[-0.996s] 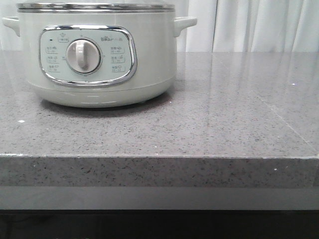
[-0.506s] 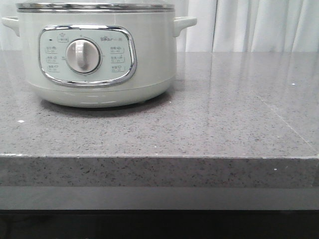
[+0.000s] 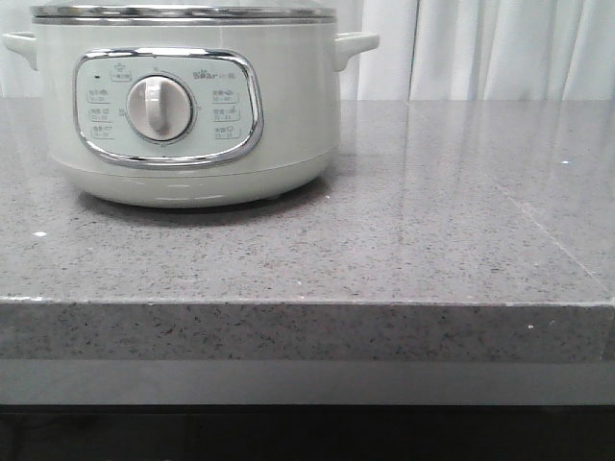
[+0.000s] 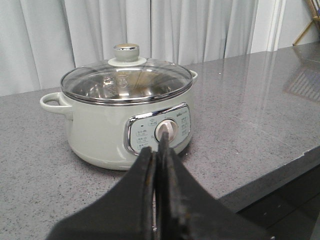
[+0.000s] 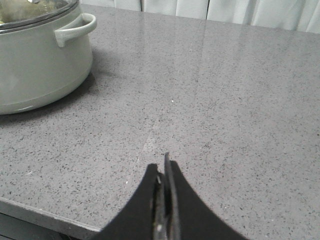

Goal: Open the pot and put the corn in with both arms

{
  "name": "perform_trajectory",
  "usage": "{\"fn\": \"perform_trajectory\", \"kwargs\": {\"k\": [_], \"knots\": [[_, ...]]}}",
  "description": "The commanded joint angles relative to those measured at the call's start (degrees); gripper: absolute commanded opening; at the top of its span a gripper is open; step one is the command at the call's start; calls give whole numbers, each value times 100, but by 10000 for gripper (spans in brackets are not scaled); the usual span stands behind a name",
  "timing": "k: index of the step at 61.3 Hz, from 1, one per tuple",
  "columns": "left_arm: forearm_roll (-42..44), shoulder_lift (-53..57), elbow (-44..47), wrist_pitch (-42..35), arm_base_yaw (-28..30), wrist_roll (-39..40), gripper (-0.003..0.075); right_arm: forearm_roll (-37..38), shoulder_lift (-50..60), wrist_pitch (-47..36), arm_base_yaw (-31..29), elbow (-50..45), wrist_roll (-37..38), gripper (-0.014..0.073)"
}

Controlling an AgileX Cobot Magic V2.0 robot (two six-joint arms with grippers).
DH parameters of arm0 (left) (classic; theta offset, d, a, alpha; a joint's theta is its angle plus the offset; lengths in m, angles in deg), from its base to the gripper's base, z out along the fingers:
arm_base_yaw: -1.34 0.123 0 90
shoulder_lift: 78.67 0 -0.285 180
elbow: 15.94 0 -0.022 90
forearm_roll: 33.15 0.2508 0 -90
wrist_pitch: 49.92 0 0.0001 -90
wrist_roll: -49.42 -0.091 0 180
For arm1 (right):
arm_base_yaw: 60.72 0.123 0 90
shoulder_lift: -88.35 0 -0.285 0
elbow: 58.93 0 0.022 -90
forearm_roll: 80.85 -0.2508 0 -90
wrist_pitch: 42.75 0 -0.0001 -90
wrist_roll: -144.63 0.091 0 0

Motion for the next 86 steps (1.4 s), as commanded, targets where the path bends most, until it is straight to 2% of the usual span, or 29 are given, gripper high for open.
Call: {"fn": "perform_trajectory", "kwargs": {"k": [1, 4, 10, 15, 25, 36, 44, 54, 65, 86], "knots": [[117, -38, -120, -557, 13, 46, -18, -64, -34, -471, -45, 142, -43, -68], [374, -13, -81, -770, 24, 184, -18, -64, -34, -471, -45, 142, -43, -68], [1309, 133, 156, -1192, 113, 1034, -18, -64, -34, -471, -45, 142, -43, -68], [1743, 145, 394, -1280, 285, 1453, -18, -64, -34, -471, -45, 142, -43, -68], [1762, 145, 1035, -1424, 971, 1483, -18, -64, -39, -455, -45, 142, -43, -68], [1444, 145, 1949, -2183, 1750, 1483, -18, -64, -39, -453, -45, 142, -43, -68], [1127, 145, 2458, -2569, 2108, 1483, -18, -64, -39, -437, -45, 142, -43, -68], [1113, 145, 2764, -2662, 2187, 1483, -18, -64, -39, -431, -45, 142, -43, -68], [1113, 145, 3180, -3478, 2187, 1483, -18, -64, -39, -431, -45, 142, -43, -68], [1113, 135, 3168, -3424, 2187, 1483, -18, -64, -39, -431, -45, 142, -43, -68]]}}
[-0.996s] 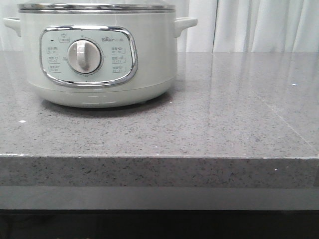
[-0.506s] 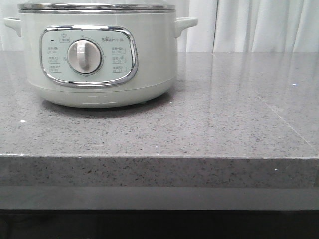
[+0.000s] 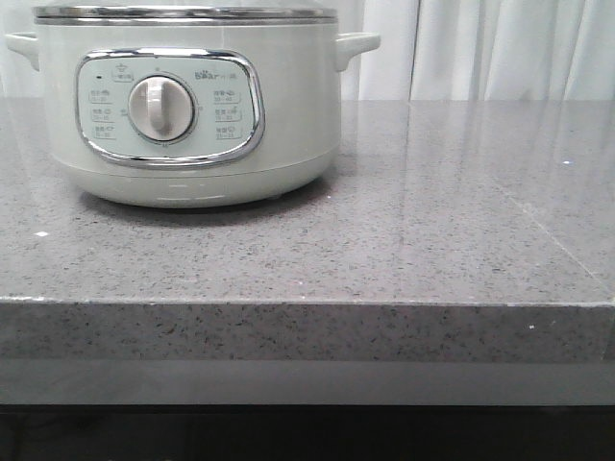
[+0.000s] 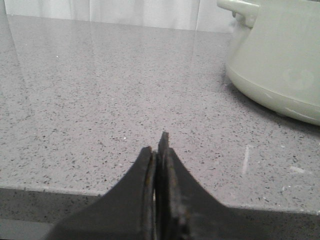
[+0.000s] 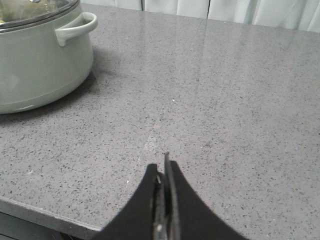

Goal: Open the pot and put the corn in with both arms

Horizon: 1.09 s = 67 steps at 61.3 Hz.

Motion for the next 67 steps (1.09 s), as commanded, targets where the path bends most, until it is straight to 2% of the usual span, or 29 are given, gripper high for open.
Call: {"fn": "perform_trajectory", "kwargs": {"k": [1, 57, 67], "knots": [[-59, 135, -11, -537, -9, 65, -18, -51, -44, -431, -45, 160, -43, -68], [-59, 135, -11, -537, -9, 65, -18, -51, -44, -454, -45, 160, -43, -68], [-59, 135, -11, -537, -9, 65, -18, 210, 130, -1435, -45, -346, -43, -68]]}}
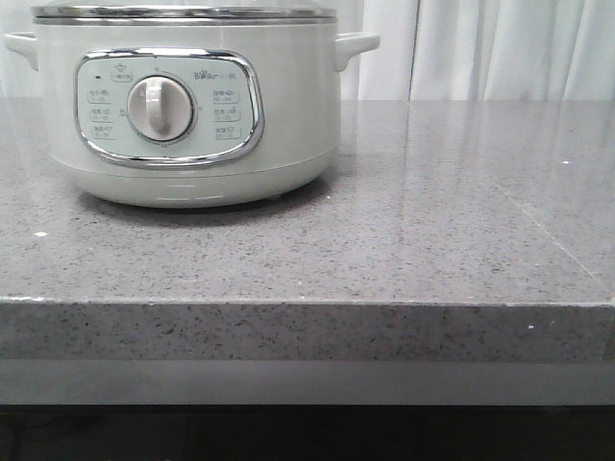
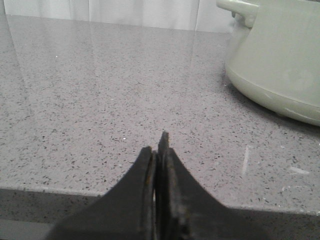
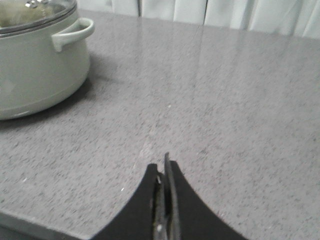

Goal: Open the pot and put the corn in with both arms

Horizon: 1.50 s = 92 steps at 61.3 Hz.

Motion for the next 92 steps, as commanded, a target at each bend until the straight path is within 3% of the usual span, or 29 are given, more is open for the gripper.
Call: {"fn": "perform_trajectory", "kwargs": {"k": [1, 12, 28, 92], "knots": [[-55, 135, -11, -526, -9, 65, -18, 205, 126, -1093, -45, -180, -43, -68], [-55, 135, -11, -526, -9, 65, -18, 392, 792, -2186, -256, -1347, -1, -68], [-55, 135, -11, -526, -9, 65, -18, 392, 1787, -2203, -617, -2540, 177, -68], [-55, 135, -11, -526, -9, 65, -18, 392, 2082, -1912, -617, -2546, 182, -68]]}}
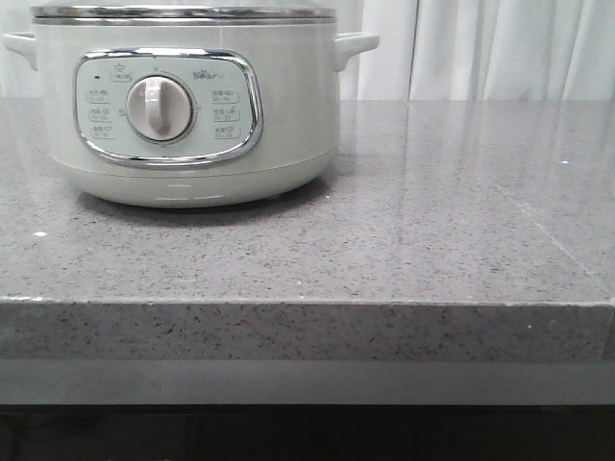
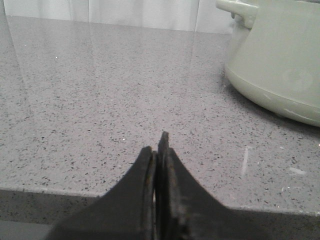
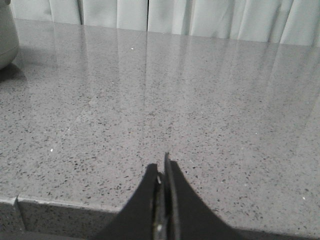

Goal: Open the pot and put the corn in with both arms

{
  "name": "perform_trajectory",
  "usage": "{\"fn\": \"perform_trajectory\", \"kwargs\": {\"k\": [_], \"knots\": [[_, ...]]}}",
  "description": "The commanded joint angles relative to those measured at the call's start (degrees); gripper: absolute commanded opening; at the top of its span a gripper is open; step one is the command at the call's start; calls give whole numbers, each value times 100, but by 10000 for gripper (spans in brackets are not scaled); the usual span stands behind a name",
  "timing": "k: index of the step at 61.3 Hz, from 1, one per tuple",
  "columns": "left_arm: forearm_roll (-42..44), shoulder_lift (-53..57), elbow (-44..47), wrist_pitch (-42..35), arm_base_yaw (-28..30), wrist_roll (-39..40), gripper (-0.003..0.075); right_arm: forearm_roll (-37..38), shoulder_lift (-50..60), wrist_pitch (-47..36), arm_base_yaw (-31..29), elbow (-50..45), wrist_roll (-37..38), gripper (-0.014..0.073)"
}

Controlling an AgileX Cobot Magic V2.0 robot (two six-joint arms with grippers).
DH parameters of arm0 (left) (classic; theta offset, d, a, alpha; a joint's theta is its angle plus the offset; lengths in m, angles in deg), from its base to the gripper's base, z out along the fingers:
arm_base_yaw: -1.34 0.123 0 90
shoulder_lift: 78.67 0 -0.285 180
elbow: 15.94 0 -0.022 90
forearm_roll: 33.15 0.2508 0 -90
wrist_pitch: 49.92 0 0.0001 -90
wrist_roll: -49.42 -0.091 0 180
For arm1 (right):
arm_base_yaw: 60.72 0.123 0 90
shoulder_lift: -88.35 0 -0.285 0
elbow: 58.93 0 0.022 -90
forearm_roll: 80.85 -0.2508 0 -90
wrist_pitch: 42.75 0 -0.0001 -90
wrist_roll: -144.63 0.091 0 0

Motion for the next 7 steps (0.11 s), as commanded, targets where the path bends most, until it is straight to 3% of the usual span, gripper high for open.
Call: {"fn": "perform_trajectory", "kwargs": {"k": [1, 7], "knots": [[-46, 135, -11, -516, -9, 65, -18, 49, 125, -414, -23, 18, 18, -68], [-46, 135, -11, -516, -9, 65, -18, 49, 125, -414, -23, 18, 18, -68]]}}
